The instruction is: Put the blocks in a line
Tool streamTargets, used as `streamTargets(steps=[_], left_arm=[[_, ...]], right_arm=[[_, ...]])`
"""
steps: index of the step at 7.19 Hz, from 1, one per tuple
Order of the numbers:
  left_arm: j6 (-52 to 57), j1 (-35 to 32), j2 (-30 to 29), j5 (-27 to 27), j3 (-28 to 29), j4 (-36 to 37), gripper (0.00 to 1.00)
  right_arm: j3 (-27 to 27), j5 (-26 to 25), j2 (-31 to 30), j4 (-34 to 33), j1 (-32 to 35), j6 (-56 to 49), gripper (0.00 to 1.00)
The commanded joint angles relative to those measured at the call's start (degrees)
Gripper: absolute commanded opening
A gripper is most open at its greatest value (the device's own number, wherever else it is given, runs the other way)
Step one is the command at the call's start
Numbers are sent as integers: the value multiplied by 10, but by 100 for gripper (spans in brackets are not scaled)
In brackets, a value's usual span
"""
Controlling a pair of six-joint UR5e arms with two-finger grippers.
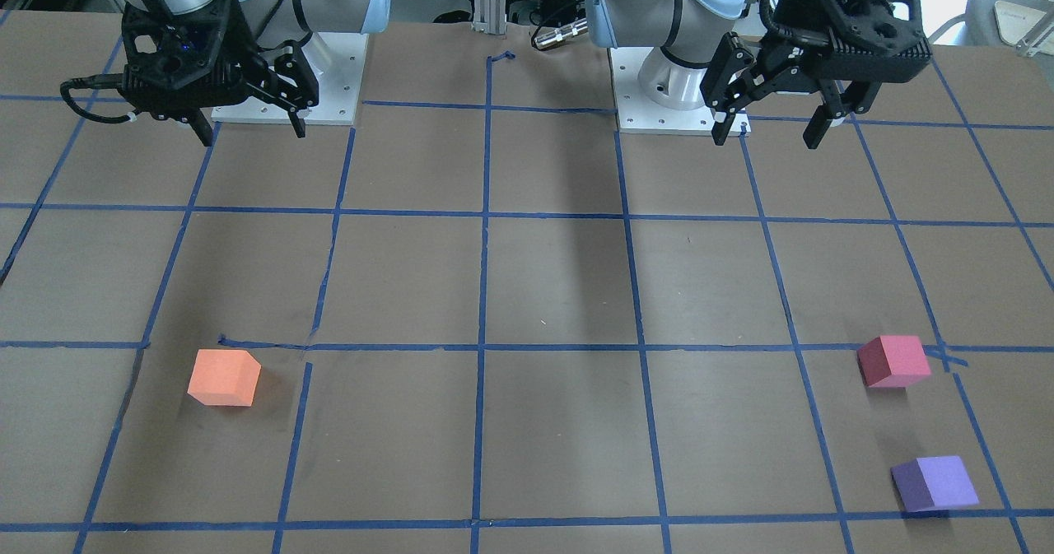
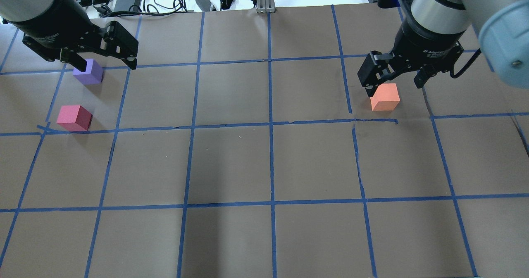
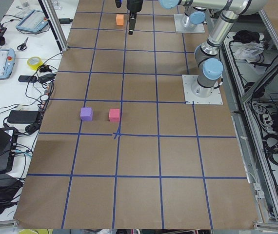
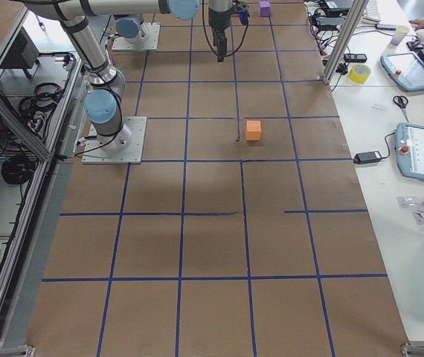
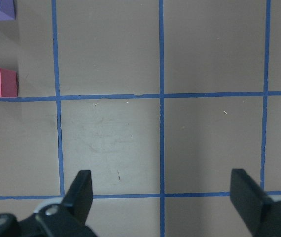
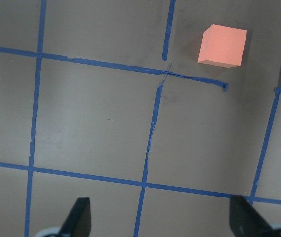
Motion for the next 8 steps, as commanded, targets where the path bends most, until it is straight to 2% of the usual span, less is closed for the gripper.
streamTargets(steps=[1, 6, 8], left_arm=[[3, 0, -1, 5, -6, 3, 100], [2, 1, 3, 5, -9, 3, 100], [2, 2, 3, 5, -10, 3, 100]], right_arm=[[0, 0, -1, 0, 0, 1, 100], [-1, 2, -1, -4, 3, 1, 100], [-1, 1, 2, -7, 3, 35, 100]])
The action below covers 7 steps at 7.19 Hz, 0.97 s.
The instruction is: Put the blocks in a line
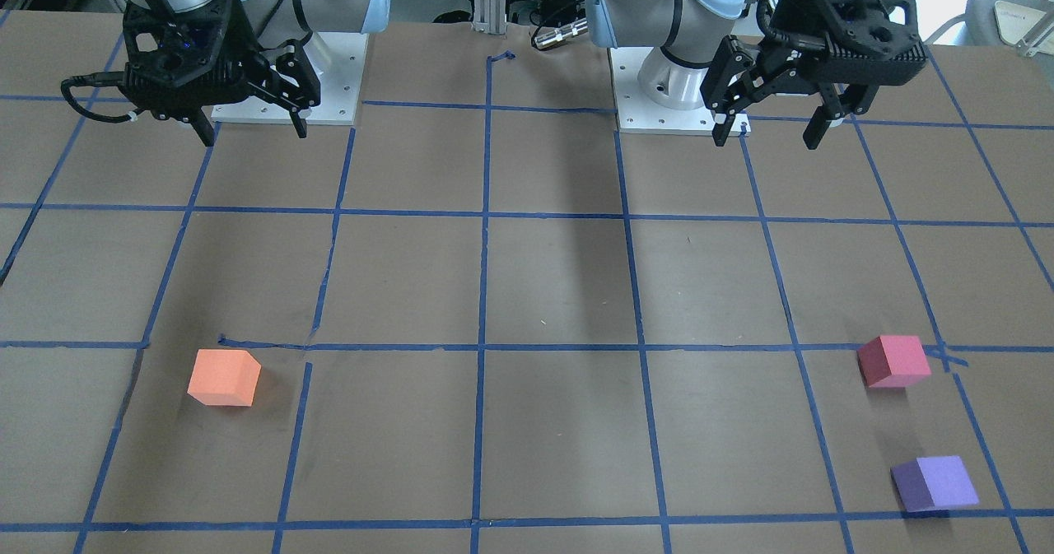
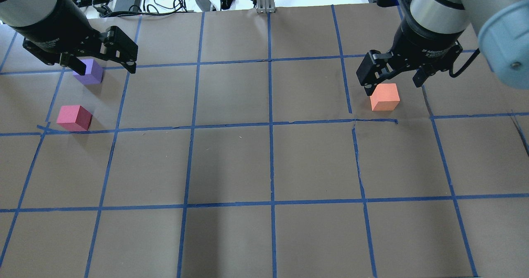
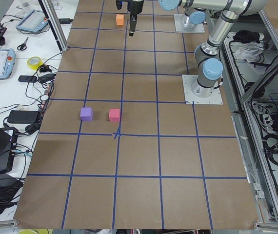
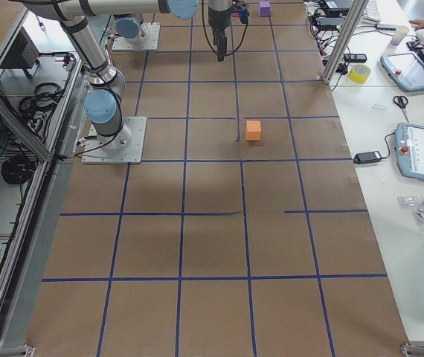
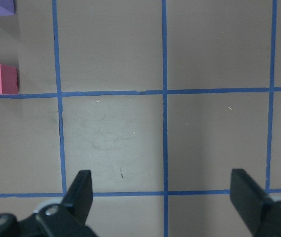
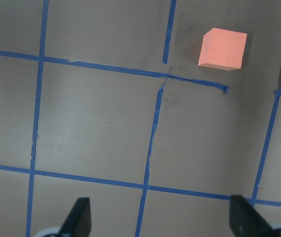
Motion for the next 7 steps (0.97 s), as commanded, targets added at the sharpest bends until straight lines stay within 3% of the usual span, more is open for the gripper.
streamTargets(steps=[1, 5, 7], left_arm=[[1, 1, 0, 0, -1, 0, 100], [1, 2, 0, 0, -1, 0, 100], [1, 2, 0, 0, -1, 0, 100]], right_arm=[[0, -7, 1, -2, 0, 28, 100], [1, -8, 29, -3, -17, 12, 100], [9, -9, 63, -18, -34, -57, 100]])
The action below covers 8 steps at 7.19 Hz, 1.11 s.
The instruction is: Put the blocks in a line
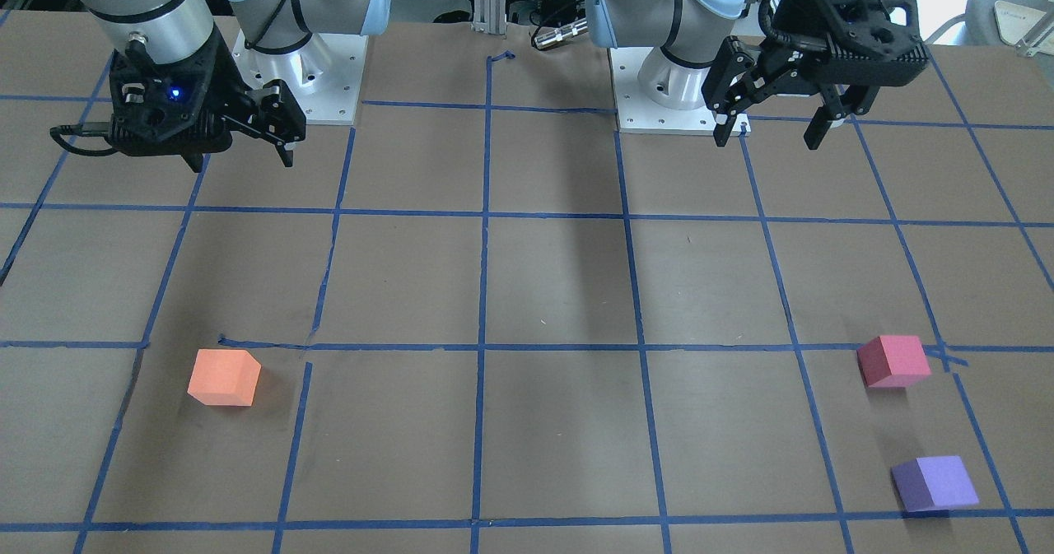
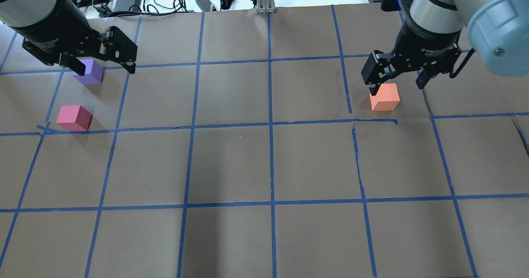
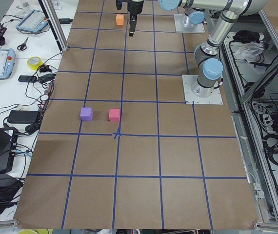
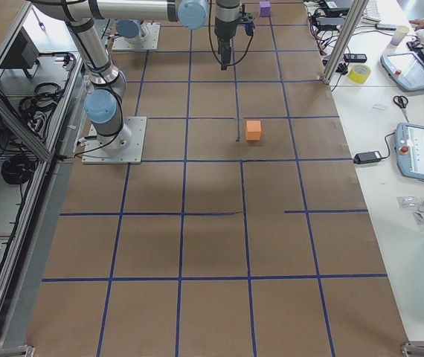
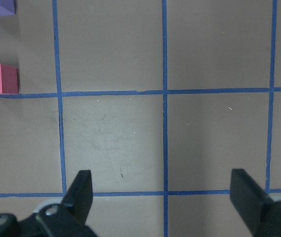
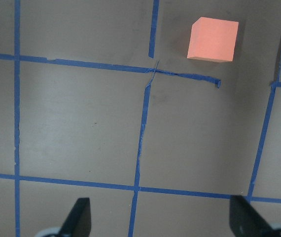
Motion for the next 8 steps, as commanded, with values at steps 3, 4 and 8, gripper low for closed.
streamTargets(steps=[3, 4, 8], left_arm=[[0, 0, 1, 0, 0, 0, 100], [0, 0, 1, 0, 0, 0, 100], [0, 0, 1, 0, 0, 0, 100]], right_arm=[[11, -2, 116, -179, -45, -119, 100], [12, -2, 145, -223, -52, -133, 100], [11, -3, 251, -313, -83, -85, 100]])
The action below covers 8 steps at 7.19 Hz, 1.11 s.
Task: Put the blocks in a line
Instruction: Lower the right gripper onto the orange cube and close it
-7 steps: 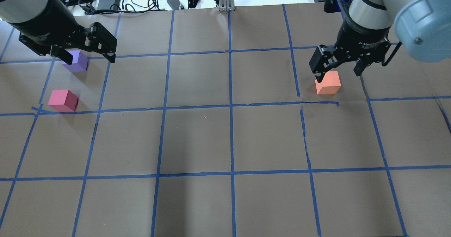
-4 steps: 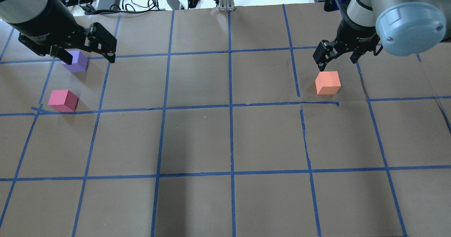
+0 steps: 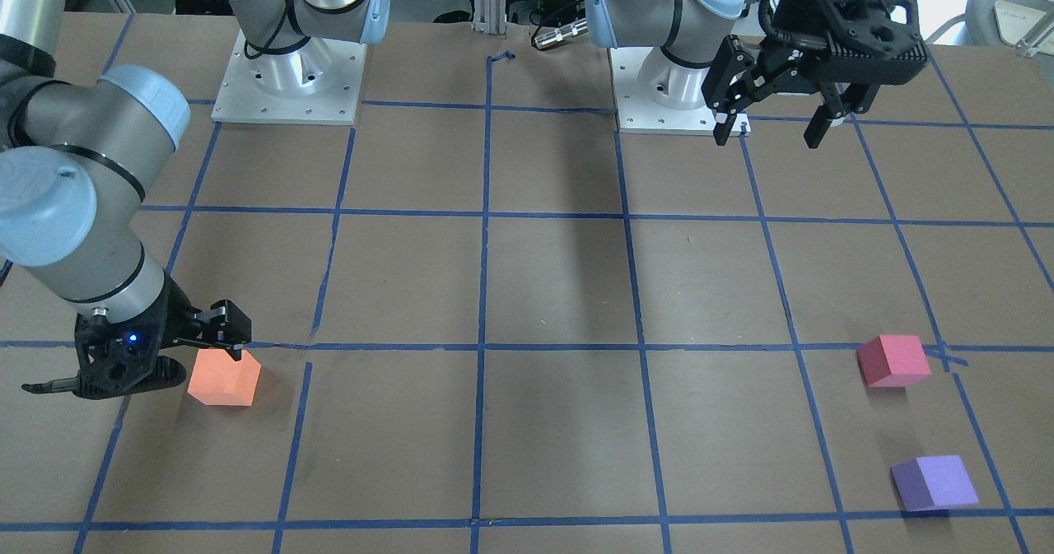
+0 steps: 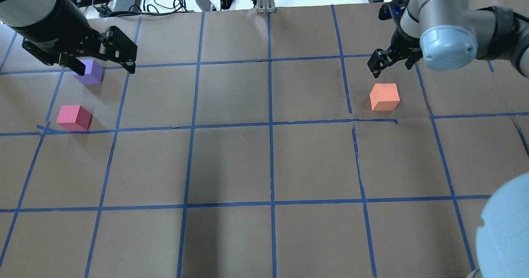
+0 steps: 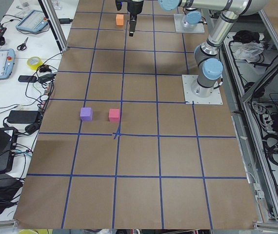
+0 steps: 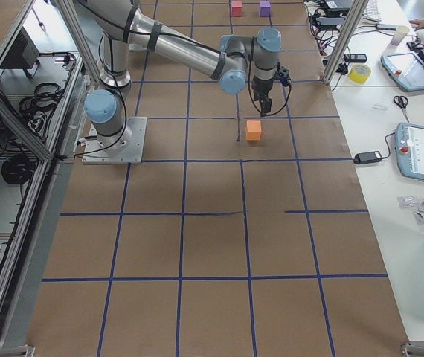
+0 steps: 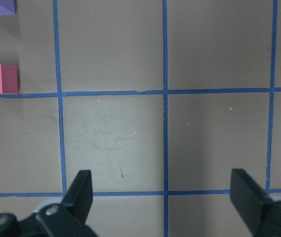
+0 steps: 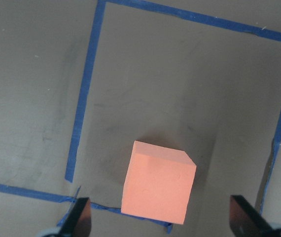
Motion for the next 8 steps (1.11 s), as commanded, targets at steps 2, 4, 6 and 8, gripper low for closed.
streamTargets(steps=[2, 4, 6, 8], left_arm=[[0, 0, 0, 0, 0, 0, 100], [0, 1, 0, 0, 0, 0, 100], [-1, 1, 0, 0, 0, 0, 100], [0, 1, 0, 0, 0, 0, 100]], right_arm=[[-2, 4, 46, -14, -11, 107, 100], [-2, 3, 70, -14, -10, 107, 100], [-2, 0, 83, -12, -10, 102, 100], [-2, 0, 94, -12, -11, 104, 68]])
